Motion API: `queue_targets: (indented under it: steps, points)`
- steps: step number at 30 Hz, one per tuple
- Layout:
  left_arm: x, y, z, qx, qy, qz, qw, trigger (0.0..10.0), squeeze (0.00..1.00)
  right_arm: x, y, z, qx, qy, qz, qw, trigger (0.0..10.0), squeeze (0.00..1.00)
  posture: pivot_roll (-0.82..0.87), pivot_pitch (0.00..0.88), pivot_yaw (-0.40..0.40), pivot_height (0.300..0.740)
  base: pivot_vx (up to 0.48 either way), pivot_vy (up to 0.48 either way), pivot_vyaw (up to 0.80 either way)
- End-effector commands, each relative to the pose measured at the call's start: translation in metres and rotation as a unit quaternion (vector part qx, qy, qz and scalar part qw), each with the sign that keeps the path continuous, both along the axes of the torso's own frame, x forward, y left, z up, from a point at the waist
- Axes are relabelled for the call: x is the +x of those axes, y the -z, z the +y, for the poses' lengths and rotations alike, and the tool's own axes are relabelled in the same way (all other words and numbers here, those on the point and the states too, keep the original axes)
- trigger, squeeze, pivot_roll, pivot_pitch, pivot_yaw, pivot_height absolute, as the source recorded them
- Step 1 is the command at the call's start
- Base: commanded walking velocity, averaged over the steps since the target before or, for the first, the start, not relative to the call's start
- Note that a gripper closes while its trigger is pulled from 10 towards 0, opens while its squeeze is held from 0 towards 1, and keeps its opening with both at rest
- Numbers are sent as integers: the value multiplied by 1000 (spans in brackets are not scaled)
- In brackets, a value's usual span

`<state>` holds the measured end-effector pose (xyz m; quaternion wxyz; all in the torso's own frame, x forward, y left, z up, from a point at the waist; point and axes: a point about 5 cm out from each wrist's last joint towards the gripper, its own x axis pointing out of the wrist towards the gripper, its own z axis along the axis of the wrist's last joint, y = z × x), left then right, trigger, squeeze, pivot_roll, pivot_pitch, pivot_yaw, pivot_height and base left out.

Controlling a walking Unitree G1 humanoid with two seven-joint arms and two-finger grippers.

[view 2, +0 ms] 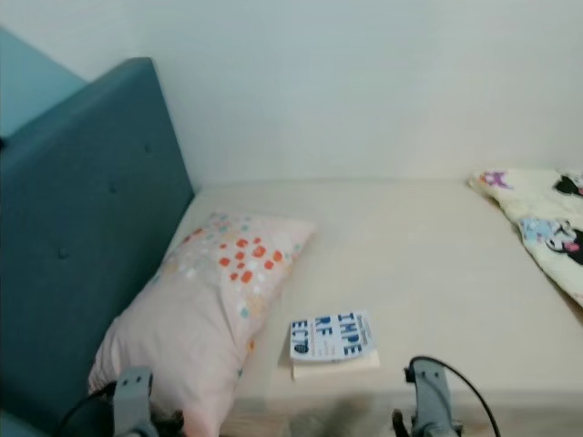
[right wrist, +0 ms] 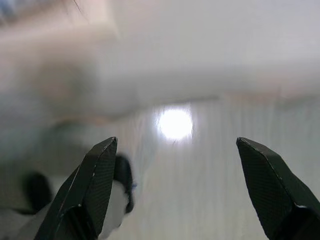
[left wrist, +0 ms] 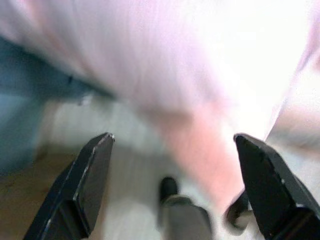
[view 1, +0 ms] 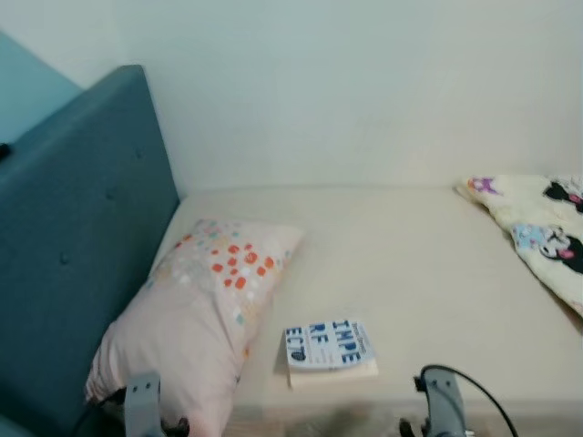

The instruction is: Clean up the room

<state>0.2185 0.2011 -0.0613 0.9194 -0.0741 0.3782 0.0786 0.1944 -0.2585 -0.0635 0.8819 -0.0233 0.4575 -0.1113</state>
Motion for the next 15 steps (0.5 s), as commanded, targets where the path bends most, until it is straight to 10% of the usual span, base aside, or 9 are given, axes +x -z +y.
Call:
queue_targets:
  steps: [1,15]
  points:
    - [-20,10,10,8,-13,33,999,10000,0,9,-1,13,16,-9,-17,1000,10000,0,-93,5,-11,702,337,0,0]
    - [-21,11,2,-55,-17,7,998,10000,0,8,-1,13,14,-20,-14,1000,10000,0,-89,0,-13,702,45,0,0]
